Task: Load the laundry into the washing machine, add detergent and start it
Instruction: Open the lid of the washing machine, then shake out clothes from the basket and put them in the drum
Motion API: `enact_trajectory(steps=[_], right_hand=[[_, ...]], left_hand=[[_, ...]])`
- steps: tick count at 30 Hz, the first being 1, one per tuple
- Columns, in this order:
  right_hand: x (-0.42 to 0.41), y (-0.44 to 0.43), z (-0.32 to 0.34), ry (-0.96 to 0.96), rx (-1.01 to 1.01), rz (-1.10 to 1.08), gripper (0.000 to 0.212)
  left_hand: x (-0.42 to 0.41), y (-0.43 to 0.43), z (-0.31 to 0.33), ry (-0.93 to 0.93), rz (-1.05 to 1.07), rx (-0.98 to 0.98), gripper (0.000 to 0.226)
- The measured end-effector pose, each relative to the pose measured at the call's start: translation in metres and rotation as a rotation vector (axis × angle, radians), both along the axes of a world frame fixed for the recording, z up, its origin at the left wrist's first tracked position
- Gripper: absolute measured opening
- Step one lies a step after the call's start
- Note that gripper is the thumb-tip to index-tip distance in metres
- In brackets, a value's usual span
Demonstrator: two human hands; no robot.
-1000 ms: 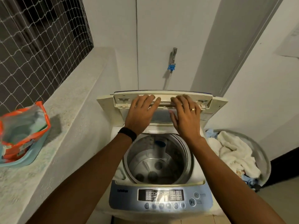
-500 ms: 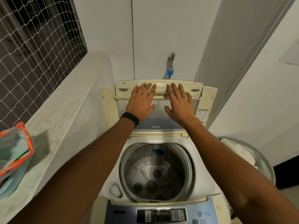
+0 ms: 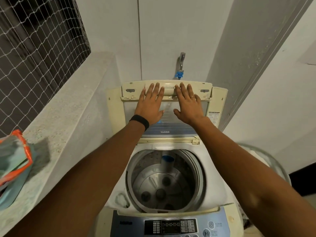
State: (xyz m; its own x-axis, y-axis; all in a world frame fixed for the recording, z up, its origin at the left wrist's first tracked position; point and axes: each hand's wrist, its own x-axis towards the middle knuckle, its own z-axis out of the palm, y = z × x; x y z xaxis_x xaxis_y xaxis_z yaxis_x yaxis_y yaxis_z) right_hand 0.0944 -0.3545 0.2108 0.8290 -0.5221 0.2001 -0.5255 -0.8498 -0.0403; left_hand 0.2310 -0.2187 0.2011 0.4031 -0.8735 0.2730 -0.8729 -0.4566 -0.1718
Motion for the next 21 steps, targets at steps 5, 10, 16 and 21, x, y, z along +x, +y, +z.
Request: enact_trajectory(steps=[5,10,16,21], right_hand=[[-0.025,0.016,0.001,-0.019,-0.006,0.001,0.092],[-0.072,0.034,0.003,-0.069,-0.013,-0.037,0.086],[-0.160,0.041,-0.006,-0.121,0.007,-0.167,0.069],[-0.237,0.023,-0.026,-0.144,0.041,-0.307,0.059]], left_hand=[[-0.023,0.013,-0.007,-0.023,-0.103,-0.060,0.086],[-0.066,0.012,-0.007,0.082,-0.235,-0.140,0.073],[-0.139,-0.009,-0.014,0.311,-0.410,-0.179,0.054],[-0.199,-0.042,-0.029,0.380,-0.506,-0.163,0.046]])
